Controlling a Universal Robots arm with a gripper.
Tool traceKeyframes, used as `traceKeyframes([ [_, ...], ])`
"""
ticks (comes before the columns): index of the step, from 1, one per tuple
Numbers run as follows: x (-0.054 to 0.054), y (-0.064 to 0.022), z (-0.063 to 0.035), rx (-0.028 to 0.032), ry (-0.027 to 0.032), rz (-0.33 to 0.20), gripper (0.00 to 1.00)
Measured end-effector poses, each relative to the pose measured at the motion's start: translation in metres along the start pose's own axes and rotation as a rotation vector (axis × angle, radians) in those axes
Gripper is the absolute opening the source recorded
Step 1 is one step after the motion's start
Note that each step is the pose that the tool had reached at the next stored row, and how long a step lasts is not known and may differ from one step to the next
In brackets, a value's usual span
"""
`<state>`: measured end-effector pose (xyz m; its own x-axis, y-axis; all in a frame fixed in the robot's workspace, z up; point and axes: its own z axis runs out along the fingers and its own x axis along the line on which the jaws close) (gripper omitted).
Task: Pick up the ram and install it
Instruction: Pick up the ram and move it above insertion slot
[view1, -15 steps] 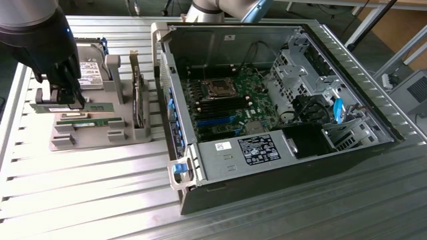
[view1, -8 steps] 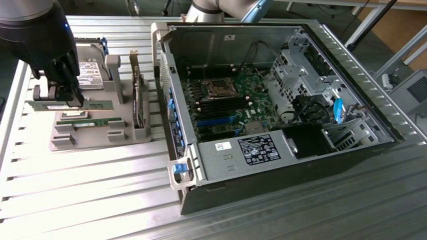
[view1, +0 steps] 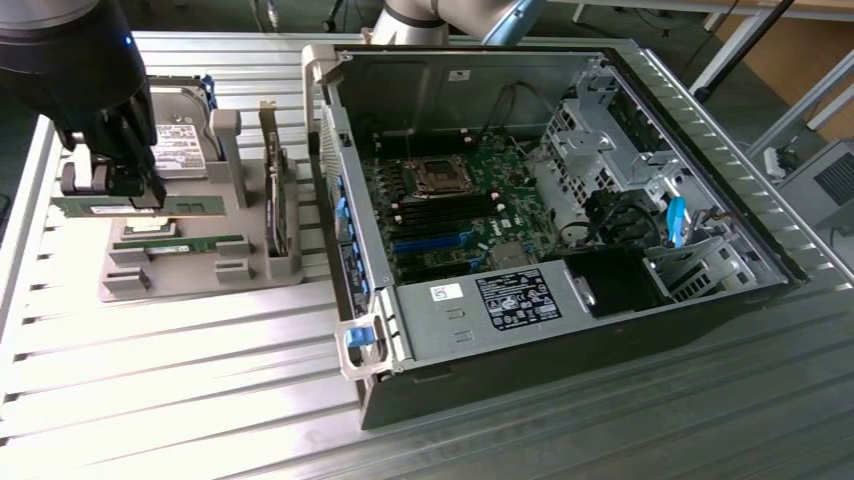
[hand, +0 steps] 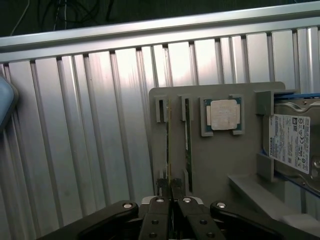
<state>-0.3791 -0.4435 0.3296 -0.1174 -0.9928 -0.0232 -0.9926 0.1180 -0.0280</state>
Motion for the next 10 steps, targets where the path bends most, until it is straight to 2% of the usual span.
traceKeyframes([
  [10, -0.0002, -0.0003, -0.0104, 0.0001, -0.0001, 0.000, 0.11],
])
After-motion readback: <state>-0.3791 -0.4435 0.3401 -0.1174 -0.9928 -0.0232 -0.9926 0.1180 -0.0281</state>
